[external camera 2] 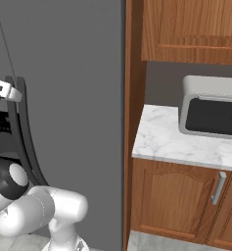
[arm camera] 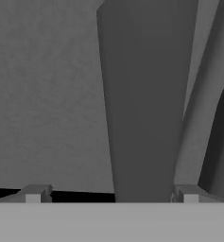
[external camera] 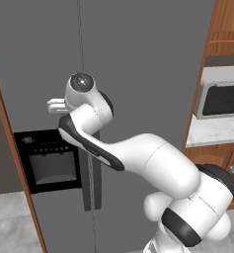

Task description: Open the freezer door, pick up the ice cube tray from the freezer, and place it on the dining counter.

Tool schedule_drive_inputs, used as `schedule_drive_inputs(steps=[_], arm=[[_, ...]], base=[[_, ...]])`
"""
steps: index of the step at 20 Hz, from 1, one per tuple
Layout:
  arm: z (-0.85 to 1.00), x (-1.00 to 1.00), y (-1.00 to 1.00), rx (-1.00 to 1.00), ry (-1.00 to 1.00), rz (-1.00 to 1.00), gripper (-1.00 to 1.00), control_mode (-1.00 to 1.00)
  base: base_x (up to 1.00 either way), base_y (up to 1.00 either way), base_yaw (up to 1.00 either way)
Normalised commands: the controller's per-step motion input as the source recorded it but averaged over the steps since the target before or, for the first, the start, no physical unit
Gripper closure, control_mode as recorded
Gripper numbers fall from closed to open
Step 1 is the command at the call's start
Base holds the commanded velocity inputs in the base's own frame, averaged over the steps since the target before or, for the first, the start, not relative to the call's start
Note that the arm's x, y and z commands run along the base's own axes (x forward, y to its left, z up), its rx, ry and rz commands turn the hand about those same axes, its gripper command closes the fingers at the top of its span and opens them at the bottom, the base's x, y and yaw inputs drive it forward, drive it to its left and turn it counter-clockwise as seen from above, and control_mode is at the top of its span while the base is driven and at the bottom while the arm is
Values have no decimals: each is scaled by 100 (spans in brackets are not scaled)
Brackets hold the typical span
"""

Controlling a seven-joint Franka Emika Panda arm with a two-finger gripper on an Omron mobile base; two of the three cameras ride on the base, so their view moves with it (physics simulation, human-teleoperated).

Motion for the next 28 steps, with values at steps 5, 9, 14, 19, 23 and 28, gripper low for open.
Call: schedule_drive_inputs(steps=[5, 9, 14, 19, 23, 28], arm=[[-2, 28, -4, 0, 0, 0, -100, -100], [0, 5, -8, 0, 0, 0, -100, -100], [0, 0, -15, -3, 0, 0, -100, -100], [0, 0, -28, -1, 0, 0, -100, -100], [0, 0, -25, -1, 0, 0, -100, -100], [0, 0, -19, 0, 0, 0, -100, -100]], base=[[0, 0, 0], [0, 0, 0], [0, 0, 0], [0, 0, 0], [0, 0, 0], [0, 0, 0]])
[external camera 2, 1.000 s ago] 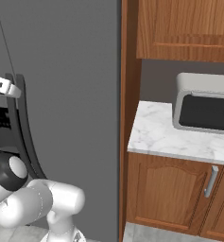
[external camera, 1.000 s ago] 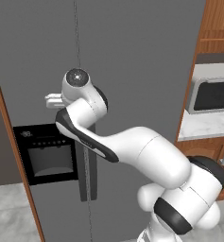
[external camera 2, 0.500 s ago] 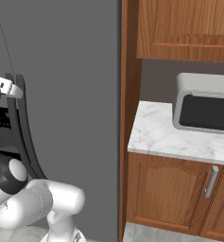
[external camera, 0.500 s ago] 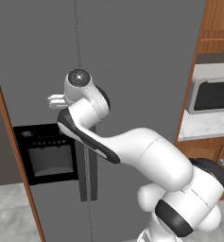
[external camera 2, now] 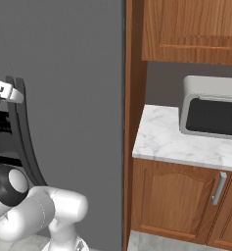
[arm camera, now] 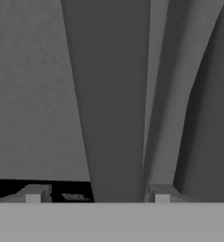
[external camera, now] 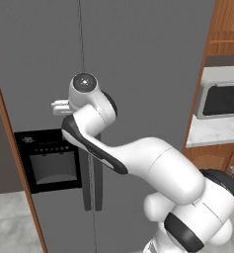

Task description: Open the freezer door, pick up the ice cube tray from the freezer, and place it on the dining counter.

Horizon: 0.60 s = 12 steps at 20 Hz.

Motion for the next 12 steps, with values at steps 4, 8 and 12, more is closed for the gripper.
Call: schedule_drive_inputs(steps=[4, 8, 12], arm=[[0, 0, -3, 0, 0, 0, -100, -100], [0, 2, 0, 0, 0, 0, -100, -100], [0, 21, 0, 0, 1, 0, -100, -100]], base=[[0, 0, 0], [0, 0, 0], [0, 0, 0]])
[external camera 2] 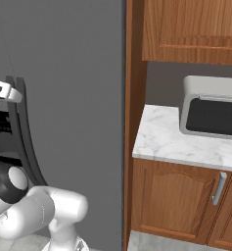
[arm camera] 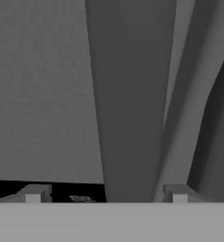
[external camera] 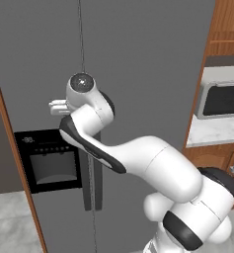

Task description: Open the freezer door, pick up the ice cube tray from the freezer, and place it on the dining counter.

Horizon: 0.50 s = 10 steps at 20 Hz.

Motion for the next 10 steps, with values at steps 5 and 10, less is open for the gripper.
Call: schedule_drive_inputs(steps=[5, 10], arm=[[0, 26, 0, 0, 1, 0, -100, -100], [0, 24, 0, 0, 1, 0, -100, -100]], base=[[0, 0, 0], [0, 0, 0]])
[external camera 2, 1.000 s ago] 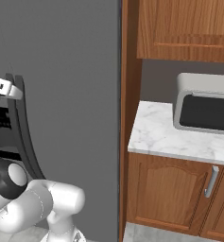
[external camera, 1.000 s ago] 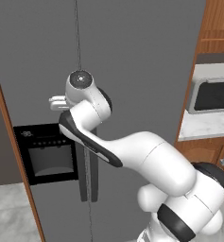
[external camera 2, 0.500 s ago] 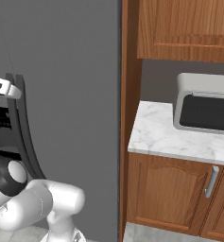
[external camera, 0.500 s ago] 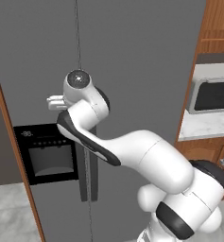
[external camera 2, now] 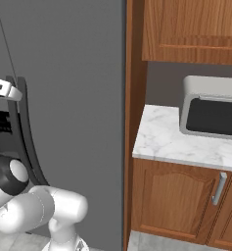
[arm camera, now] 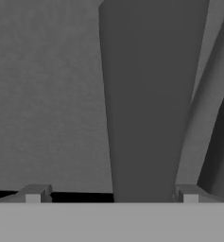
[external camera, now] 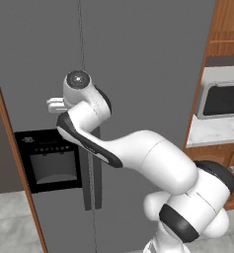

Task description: Open the freezer door, pick up the ice cube tray from the freezer, and place it on the dining counter.

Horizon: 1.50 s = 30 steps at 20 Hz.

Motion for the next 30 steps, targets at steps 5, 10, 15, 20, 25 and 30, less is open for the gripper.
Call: schedule_drive_inputs(steps=[5, 10, 15, 20, 25, 30], arm=[[0, 25, 0, -1, 0, 0, -100, -100], [0, 19, 0, 0, 0, 0, -100, -100], [-3, 18, 1, -2, 0, 0, -100, -100], [-10, 13, 14, -5, 0, 0, -100, -100], [-16, 10, 22, -7, 0, 0, -100, -100], [-14, 13, 16, -4, 0, -1, -100, -100]], base=[[0, 0, 0], [0, 0, 0], [0, 0, 0], [0, 0, 0], [0, 0, 0], [0, 0, 0]])
